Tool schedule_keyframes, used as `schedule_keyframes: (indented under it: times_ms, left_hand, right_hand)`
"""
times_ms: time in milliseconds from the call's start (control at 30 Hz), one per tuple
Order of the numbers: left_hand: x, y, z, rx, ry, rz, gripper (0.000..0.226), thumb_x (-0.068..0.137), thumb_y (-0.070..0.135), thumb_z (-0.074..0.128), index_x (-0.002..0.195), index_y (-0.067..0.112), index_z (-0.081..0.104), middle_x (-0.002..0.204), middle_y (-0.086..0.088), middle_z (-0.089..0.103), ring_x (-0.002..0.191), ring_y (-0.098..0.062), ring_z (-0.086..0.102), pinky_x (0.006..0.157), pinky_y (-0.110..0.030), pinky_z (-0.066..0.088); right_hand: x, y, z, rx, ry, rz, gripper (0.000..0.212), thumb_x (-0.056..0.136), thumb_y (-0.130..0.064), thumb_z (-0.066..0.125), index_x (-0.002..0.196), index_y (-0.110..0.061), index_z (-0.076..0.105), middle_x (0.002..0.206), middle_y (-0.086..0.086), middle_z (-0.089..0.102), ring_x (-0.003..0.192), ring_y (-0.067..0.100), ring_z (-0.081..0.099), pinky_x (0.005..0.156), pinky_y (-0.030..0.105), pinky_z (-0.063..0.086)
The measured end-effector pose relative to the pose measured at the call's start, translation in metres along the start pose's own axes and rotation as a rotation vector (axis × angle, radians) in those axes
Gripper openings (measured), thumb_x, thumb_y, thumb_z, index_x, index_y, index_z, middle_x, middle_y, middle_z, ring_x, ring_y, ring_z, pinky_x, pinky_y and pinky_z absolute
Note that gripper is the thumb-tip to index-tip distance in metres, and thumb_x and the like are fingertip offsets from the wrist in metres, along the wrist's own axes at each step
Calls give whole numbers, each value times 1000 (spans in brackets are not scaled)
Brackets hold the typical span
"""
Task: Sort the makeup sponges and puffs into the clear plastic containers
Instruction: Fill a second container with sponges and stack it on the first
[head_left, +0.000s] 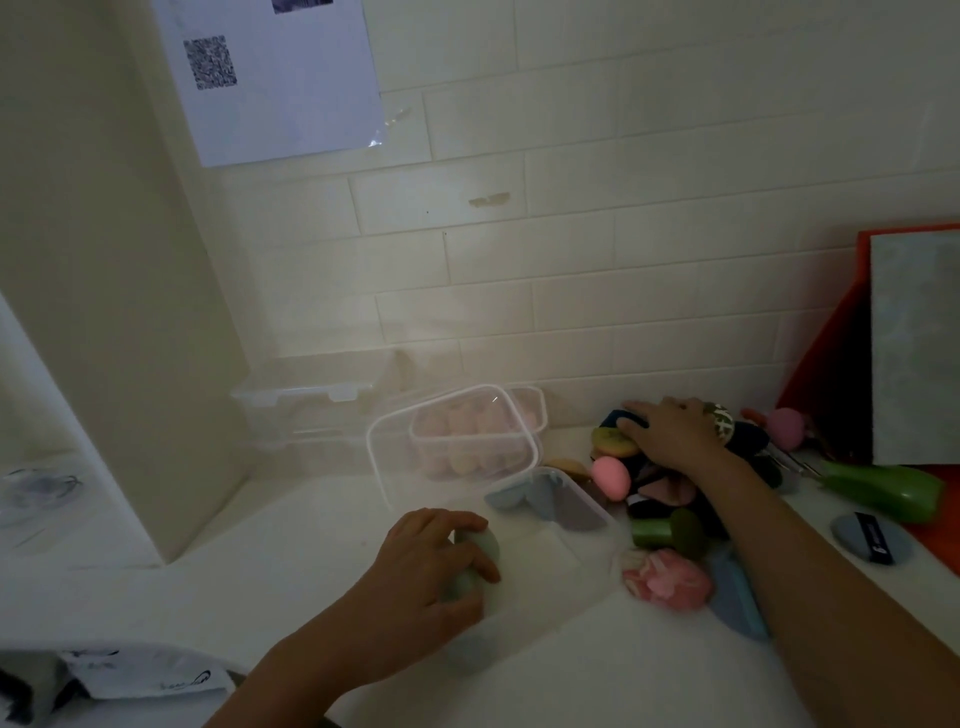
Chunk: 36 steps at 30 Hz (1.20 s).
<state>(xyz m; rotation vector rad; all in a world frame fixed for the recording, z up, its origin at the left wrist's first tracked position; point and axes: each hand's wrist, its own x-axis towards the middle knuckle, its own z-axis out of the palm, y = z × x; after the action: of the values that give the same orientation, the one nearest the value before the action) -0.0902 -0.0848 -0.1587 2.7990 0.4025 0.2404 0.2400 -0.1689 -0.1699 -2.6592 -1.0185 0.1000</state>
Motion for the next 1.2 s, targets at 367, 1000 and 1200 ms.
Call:
schedule_keyframes:
  times_ms: [367,1000,1200]
  left_hand:
    - [0,3,-2,-5,-23,-13,66,60,62,24,113,38,56,136,22,28,127,1,17,109,-19,10]
    - [-1,2,4,-55,61,-41,55,72,48,46,124,30,42,126,13,42,110,-3,34,92,-5,24]
    - [-1,6,2,-59,68,-47,63,68,54,45,128,34,40,122,14,43,110,-3,36,93,-13,27]
  right_hand:
    - [-3,-4,-7,75,443,12,23,94,-18,47,97,-12,69,103,13,65,101,32,48,83,37,41]
    - [-124,-114,-40,-46,-413,-669,48,71,-25,81,115,-25,63,90,-12,53,75,5,49,61,18,40]
    - [-129,-122,-19,-36,-394,-655,41,73,-19,78,112,-21,64,101,-1,66,86,16,61,72,26,51]
